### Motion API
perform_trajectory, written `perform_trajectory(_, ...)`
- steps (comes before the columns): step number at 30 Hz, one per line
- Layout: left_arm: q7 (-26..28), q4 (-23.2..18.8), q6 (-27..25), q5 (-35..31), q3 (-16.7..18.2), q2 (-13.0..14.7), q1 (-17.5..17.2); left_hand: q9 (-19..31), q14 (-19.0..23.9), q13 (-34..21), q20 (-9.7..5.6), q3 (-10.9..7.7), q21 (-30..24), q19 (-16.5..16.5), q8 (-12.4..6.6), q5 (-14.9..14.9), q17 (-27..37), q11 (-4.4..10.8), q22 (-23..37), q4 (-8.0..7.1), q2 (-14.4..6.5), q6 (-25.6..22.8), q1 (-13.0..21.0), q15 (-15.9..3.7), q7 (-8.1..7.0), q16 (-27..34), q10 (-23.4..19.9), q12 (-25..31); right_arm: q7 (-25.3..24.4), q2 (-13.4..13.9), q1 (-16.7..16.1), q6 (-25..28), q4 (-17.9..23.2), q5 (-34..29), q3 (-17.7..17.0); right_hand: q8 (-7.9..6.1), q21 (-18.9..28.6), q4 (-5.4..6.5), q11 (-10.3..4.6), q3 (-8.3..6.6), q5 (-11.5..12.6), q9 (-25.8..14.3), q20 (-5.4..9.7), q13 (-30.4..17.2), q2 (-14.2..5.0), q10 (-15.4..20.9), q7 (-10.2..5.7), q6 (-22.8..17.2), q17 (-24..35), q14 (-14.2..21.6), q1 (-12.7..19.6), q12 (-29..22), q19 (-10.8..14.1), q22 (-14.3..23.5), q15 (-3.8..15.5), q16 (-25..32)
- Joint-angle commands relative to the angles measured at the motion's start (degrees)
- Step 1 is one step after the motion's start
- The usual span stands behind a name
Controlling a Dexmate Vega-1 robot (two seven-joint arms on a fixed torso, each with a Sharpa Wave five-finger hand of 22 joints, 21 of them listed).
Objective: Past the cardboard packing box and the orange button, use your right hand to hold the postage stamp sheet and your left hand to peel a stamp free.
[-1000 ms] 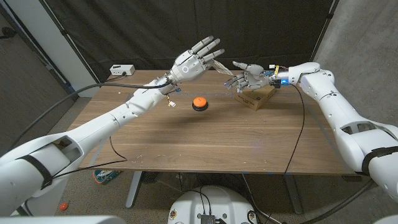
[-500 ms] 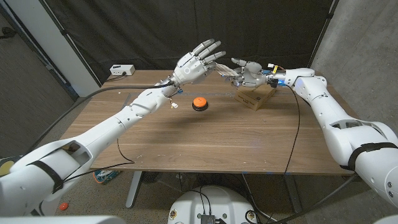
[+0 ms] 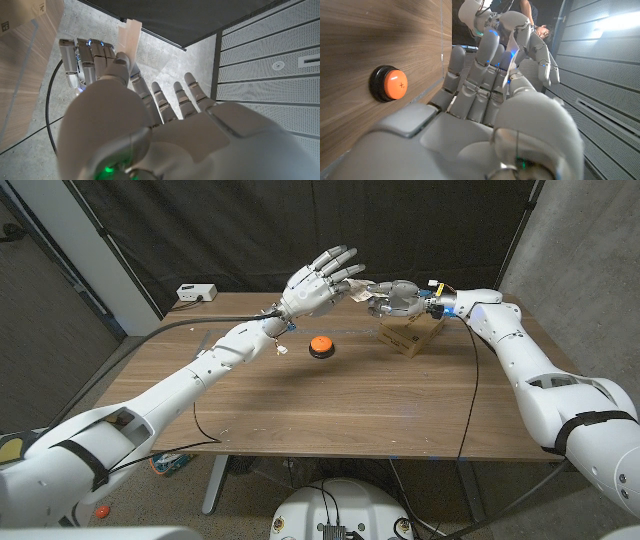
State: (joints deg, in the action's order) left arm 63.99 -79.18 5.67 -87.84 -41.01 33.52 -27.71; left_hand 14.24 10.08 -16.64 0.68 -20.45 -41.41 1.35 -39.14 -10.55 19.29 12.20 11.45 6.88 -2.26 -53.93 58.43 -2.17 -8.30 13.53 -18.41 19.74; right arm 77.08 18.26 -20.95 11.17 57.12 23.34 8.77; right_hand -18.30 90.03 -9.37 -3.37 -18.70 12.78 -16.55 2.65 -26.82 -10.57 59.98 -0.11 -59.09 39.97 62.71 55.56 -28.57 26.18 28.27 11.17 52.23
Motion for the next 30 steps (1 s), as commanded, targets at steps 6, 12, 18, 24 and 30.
perform_trajectory(6,0.01,0.83,3.06,0.93,3.04,-1.37,-1.29,0.08,0.39,0.23,0.21,7.58,-1.65,-0.54,3.32,-4.44,0.72,-0.04,-0.06,-3.31,6.11,13.59,-8.51,-8.09,-4.10,-1.69,2.33,-0.32,-9.08,-2.21,-5.48,-2.20,6.96,0.05,-5.10,-0.89,-0.11,0.40,-1.46,-1.24,0.15,-1.35,5.90,-2.34,-0.15,12.71,-0.06,-0.78,0.66,0.15,2.40,-1.48,-0.23,-0.31,1.83,1.17)
perform_trajectory(12,0.01,1.83,12.03,3.92,8.58,-3.58,-3.60,-0.23,-3.30,-0.08,5.29,14.99,0.06,-4.68,8.76,-7.84,0.67,-1.11,-0.18,-8.77,9.63,25.93,-20.42,-3.60,-4.06,-2.27,8.78,-2.63,-14.54,-1.97,-8.47,-4.87,10.75,-0.12,-6.30,-1.05,-0.25,0.52,-1.32,-1.40,0.01,-1.88,6.05,-3.29,0.07,12.69,0.02,-0.94,0.84,0.12,2.90,-2.04,-0.74,-0.65,1.82,1.67)
perform_trajectory(18,0.01,3.97,20.92,12.38,10.39,-4.38,-3.70,-0.43,-5.00,-0.33,6.71,17.86,0.74,-6.33,11.02,-8.81,0.34,-3.47,0.03,-11.74,9.34,30.60,-25.77,-1.78,-2.24,-2.39,11.50,-3.39,-19.21,-2.09,-10.54,-7.61,12.78,0.07,-6.67,-1.25,-0.30,0.58,-1.11,-1.48,-0.21,-2.46,6.02,-4.33,0.33,13.03,0.11,-1.28,1.15,0.05,3.39,-2.80,-1.05,-1.14,1.82,2.30)
perform_trajectory(24,-8.81,2.72,24.62,36.61,4.02,-0.26,-2.92,-0.76,-4.20,-0.39,6.90,17.29,0.76,-6.06,10.91,-9.68,0.09,-3.21,-0.04,-12.26,6.86,29.52,-25.45,-1.46,-4.19,-1.90,9.66,-2.53,-26.80,-2.82,-13.67,-13.80,16.06,-1.36,-6.76,-1.27,-0.31,0.67,-1.07,-1.47,-0.43,-2.71,5.85,-5.20,0.48,13.02,0.20,-1.57,1.45,-0.16,3.70,-3.30,-1.49,-1.51,1.78,2.83)
perform_trajectory(30,-22.22,0.61,25.47,59.08,3.86,-0.16,-4.70,-1.36,-3.31,-0.33,7.41,15.46,1.21,-6.37,9.86,-10.43,-0.60,-2.46,-0.23,-11.26,3.51,25.17,-21.98,-0.71,-4.16,-1.55,7.17,-1.56,-35.39,-2.38,-16.40,-22.15,19.09,-5.35,-5.13,-1.08,-0.27,0.67,-0.99,-1.40,-0.70,-2.70,5.80,-6.02,0.66,12.86,0.20,-1.72,1.80,-0.45,4.04,-3.70,-1.82,-1.81,1.76,3.38)
